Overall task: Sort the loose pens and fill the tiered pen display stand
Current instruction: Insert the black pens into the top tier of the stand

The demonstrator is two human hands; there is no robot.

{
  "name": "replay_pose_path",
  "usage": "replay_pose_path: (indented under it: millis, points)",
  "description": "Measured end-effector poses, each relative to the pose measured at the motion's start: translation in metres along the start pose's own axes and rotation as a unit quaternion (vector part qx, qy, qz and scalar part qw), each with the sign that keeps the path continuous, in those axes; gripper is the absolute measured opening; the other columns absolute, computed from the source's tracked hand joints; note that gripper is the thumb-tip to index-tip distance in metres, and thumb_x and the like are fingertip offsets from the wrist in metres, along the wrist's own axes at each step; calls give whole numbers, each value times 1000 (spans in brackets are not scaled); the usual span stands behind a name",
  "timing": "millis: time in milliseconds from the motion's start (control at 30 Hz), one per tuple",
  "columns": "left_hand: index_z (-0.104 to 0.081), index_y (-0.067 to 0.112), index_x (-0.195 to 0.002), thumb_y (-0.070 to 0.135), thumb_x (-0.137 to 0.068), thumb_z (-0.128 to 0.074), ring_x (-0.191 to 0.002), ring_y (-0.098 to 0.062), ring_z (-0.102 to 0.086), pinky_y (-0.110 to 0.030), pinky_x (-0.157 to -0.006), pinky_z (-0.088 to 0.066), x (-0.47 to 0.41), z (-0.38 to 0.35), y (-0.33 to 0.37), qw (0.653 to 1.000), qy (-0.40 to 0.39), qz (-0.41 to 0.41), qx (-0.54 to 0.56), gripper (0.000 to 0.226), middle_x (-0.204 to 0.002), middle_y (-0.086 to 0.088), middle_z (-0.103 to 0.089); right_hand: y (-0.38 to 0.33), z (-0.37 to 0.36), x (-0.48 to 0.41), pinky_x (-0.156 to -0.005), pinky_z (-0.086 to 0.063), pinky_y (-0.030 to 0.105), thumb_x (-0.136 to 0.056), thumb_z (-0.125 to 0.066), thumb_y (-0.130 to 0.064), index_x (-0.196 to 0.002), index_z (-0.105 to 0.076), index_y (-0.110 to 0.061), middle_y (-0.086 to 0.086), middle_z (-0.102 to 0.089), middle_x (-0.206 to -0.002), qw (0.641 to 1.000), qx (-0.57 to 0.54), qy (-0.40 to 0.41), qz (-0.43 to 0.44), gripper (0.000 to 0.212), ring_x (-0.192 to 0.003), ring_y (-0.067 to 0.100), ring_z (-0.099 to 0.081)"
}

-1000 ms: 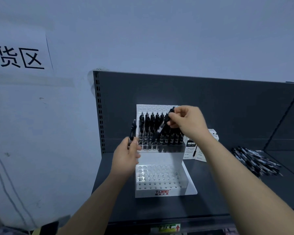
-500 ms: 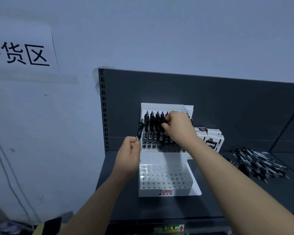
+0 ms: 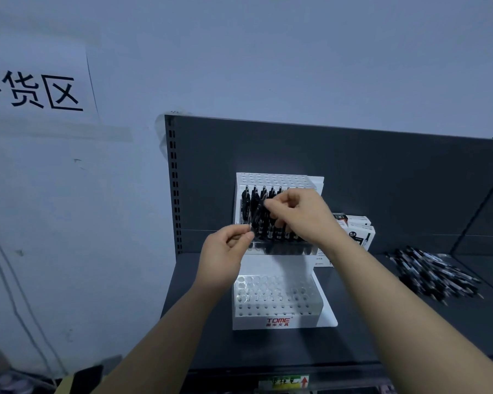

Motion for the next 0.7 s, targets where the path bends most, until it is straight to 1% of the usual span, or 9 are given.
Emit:
replay_pose_path:
  millis: [100,167,200,267,333,400,467,567,700]
  points:
    - [-70,12,-110,18,-89,-67,-76,4,-64,-6,-69,-47,-2,-3,5,1000,-3,-11,-13,22,-88,7,-71,-6,-6,1,-43,-44,15,-87,-71,-13,-77,-60,-8,7,-64,-59,996,-74,-37,-15,15,-41,2,-57]
    - [-67,13,-115,19,-91,-65,-84,-3,-64,-7,-72,-48,-4,2,3,999,2,-8,-43,25,-95,4,-70,-6,1,-4,-46,-50,19,-88,-69,-8,-75,-59,-7,8,-64,-60,994,-104,3,-18,16,-44,5,-60]
    - [-65,14,-118,19,-92,-62,-87,-5,-63,-7,-73,-46,-5,5,0,996,7,-10,-83,26,-99,3,-68,-6,7,-7,-51,-54,23,-88,-68,-9,-74,-61,-4,7,-65,-60,995,-88,40,-11,16,-48,8,-64]
    - [-62,14,-124,19,-95,-58,-93,-6,-58,-14,-80,-42,-6,12,-8,985,15,-14,-173,30,-108,3,-63,-4,18,-12,-64,-58,31,-88,-66,-15,-78,-66,-1,4,-70,-63,995,10,102,10,17,-59,14,-69]
    - [-57,12,-130,18,-96,-55,-106,-10,-55,-18,-90,-37,-5,15,-14,976,7,-3,-219,35,-121,-1,-60,-2,18,-14,-71,-57,36,-87,-65,-19,-78,-68,-4,3,-71,-65,989,84,122,29,19,-67,20,-70]
    - [-53,12,-135,19,-97,-54,-118,-15,-52,-18,-94,-34,-4,13,-19,970,-11,2,-242,39,-132,-2,-55,0,11,-16,-71,-56,40,-86,-64,-22,-74,-65,-6,5,-70,-65,985,118,119,45,20,-70,23,-69]
    - [-51,13,-137,21,-97,-53,-120,-17,-52,-21,-95,-36,-4,12,-22,964,-27,0,-266,40,-135,-2,-53,2,1,-20,-71,-56,40,-86,-64,-23,-73,-63,-7,8,-69,-66,983,139,108,53,20,-71,25,-69]
    - [-56,12,-131,21,-97,-51,-119,-23,-51,-32,-97,-40,-8,12,-23,947,-33,-13,-320,35,-131,-5,-56,2,-8,-26,-72,-55,38,-86,-63,-23,-76,-65,-5,10,-70,-69,978,180,93,46,21,-73,27,-68]
    - [-60,9,-120,22,-96,-47,-113,-27,-51,-35,-95,-39,-11,14,-18,905,-26,-50,-423,30,-125,-4,-60,5,-27,-27,-70,-57,38,-89,-61,-25,-70,-60,-3,10,-68,-68,964,262,37,22,29,-69,27,-66]
Point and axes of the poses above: each hand's wrist, its own x-axis away from the middle knuckle, its own z-axis out of the back of the hand, y = z × x, the point moved 3 cm from there along -x, towards the middle knuckle
